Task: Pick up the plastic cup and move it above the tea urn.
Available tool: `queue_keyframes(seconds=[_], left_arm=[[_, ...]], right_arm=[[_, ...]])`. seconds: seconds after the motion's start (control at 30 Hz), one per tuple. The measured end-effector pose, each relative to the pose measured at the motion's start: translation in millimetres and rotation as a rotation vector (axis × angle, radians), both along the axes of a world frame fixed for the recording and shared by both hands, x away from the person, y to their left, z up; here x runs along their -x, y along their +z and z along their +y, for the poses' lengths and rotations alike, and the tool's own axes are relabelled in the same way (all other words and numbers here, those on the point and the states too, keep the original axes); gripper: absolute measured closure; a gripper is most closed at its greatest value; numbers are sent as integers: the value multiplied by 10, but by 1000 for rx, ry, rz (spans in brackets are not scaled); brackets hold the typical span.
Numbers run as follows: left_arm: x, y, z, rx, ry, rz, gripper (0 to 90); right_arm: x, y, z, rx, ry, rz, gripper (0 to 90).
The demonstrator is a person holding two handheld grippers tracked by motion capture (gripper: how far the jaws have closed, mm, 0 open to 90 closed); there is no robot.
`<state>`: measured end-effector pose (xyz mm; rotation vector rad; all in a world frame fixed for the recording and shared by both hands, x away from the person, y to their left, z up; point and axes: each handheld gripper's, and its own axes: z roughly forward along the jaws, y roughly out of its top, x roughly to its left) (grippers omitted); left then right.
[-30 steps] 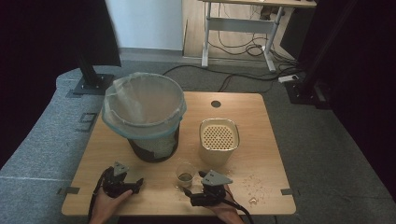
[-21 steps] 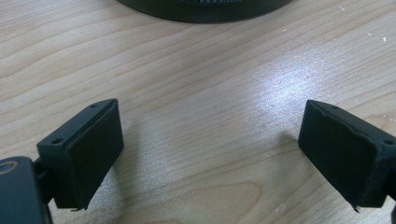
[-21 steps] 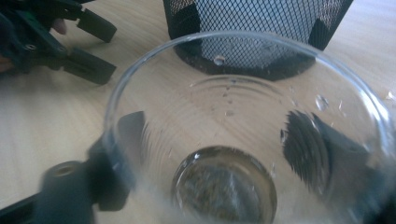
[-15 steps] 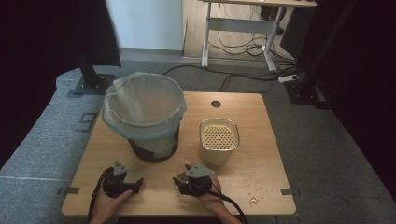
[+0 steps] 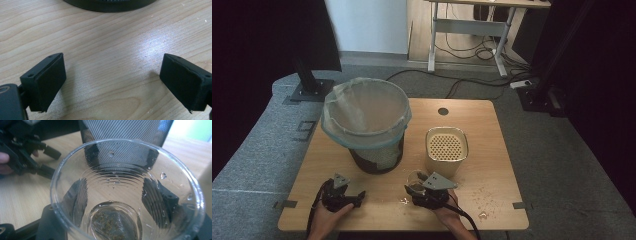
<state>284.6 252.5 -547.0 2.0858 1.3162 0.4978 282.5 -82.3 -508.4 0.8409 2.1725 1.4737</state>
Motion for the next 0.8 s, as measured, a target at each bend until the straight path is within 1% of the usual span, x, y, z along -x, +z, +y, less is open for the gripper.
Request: queue_keyframes(seconds=[0.17,0.3,0.33,0.37,0.43,0.47,0.5,0.57,0.7,0.73,0.77,0.8], left_arm=[[0,0,0,0,0,0,63],[0,0,-1,-1,0,0,62],[0,0,-1,-1,0,0,62],[0,0,-1,-1,0,0,62],[0,0,-1,-1,0,0,62],[0,0,-1,-1,0,0,62],[0,0,-1,0,0,0,62],[0,1,1,-3,-3,1,62],[0,0,0,-2,-1,0,62],[0,0,0,-2,-1,0,62],[0,1,1,-4,-3,2,62],[0,1,1,-4,-3,2,62]], right_arm=[[38,118,-143,-34,-16,-16,376],[73,235,-256,-57,-26,-39,378],[73,235,-256,-57,-26,-39,378],[88,316,-317,-69,-32,-51,379],[91,383,-368,-76,-38,-63,380],[91,383,-368,-76,-38,-63,380],[88,477,-442,-88,-49,-77,380],[76,566,-514,-95,-64,-89,381],[22,737,-670,-105,-99,-107,382],[22,737,-670,-105,-99,-107,382],[-19,813,-751,-116,-118,-112,382],[-38,839,-780,-117,-125,-114,382]])
